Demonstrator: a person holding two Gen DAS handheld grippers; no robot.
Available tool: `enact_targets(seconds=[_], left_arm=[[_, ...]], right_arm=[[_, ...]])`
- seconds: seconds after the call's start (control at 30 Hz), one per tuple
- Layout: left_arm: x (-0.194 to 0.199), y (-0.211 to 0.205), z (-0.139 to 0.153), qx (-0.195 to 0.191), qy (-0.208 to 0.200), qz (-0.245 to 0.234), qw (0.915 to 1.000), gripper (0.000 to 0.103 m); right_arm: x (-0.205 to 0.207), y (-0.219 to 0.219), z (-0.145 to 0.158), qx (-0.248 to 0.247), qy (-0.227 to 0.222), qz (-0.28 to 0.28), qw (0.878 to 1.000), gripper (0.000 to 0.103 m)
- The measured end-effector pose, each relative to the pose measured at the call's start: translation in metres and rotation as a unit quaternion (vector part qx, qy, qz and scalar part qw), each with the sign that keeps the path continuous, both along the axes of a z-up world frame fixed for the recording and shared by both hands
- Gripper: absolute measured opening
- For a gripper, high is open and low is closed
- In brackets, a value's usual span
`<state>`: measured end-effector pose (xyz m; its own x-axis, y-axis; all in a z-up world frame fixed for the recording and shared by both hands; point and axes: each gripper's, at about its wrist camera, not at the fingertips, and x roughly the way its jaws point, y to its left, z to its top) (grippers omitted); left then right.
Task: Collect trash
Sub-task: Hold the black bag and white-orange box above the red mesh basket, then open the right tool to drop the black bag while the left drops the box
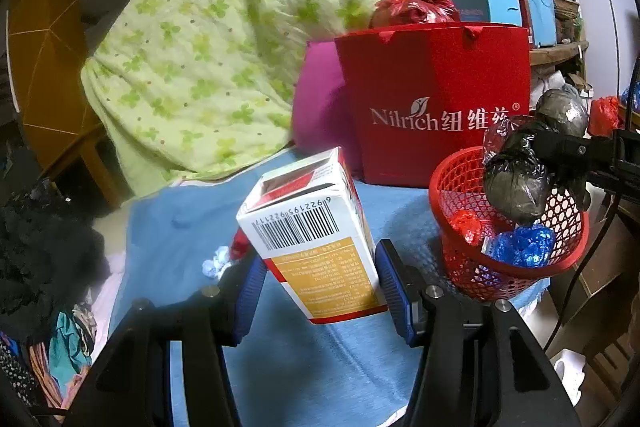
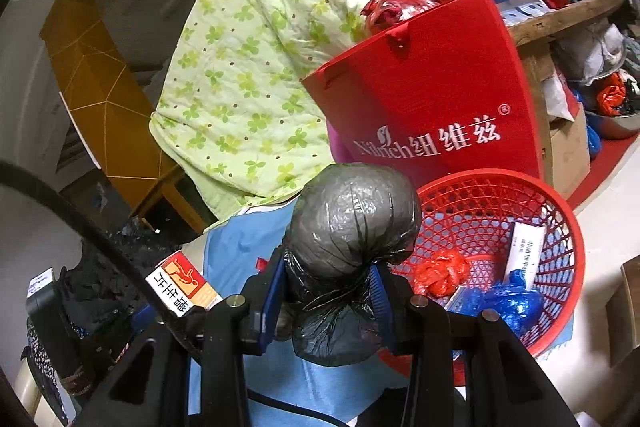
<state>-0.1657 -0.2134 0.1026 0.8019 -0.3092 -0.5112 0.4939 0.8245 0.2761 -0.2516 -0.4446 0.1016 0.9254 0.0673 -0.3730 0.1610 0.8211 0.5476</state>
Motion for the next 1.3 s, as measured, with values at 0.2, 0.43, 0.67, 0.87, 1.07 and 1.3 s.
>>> enact_targets(seconds=[0.2, 0.43, 0.67, 0.87, 1.07, 1.3], left_arm=[[-0.001, -0.011, 0.0, 0.005, 0.001, -0.01, 0.9999, 0.057], [-0.006, -0.028, 0.001, 0.006, 0.004, -0.032, 0.9995, 0.057], [-0.005, -0.051, 0.001, -0.017, 0.035, -0.077, 0.9962, 0.057], [-0.001, -0.079, 0.001, -0.029, 0.063, -0.108, 0.9917, 0.057], [-0.007, -0.111, -0.001, -0.028, 0.064, -0.145, 0.987, 0.059], [-0.008, -0.138, -0.016, -0.012, 0.069, -0.162, 0.9843, 0.075]], right_arm=[[-0.005, -0.014, -0.003, 0.011, 0.0, -0.017, 1.0, 0.042], [-0.016, -0.03, -0.005, 0.016, -0.003, -0.036, 0.999, 0.042], [-0.028, -0.055, -0.013, 0.024, 0.003, -0.072, 0.997, 0.043], [-0.039, -0.081, -0.023, 0.04, 0.007, -0.104, 0.994, 0.043], [-0.044, -0.095, -0.03, 0.049, 0.013, -0.121, 0.991, 0.045], [-0.048, -0.109, -0.044, 0.07, 0.025, -0.131, 0.989, 0.066]])
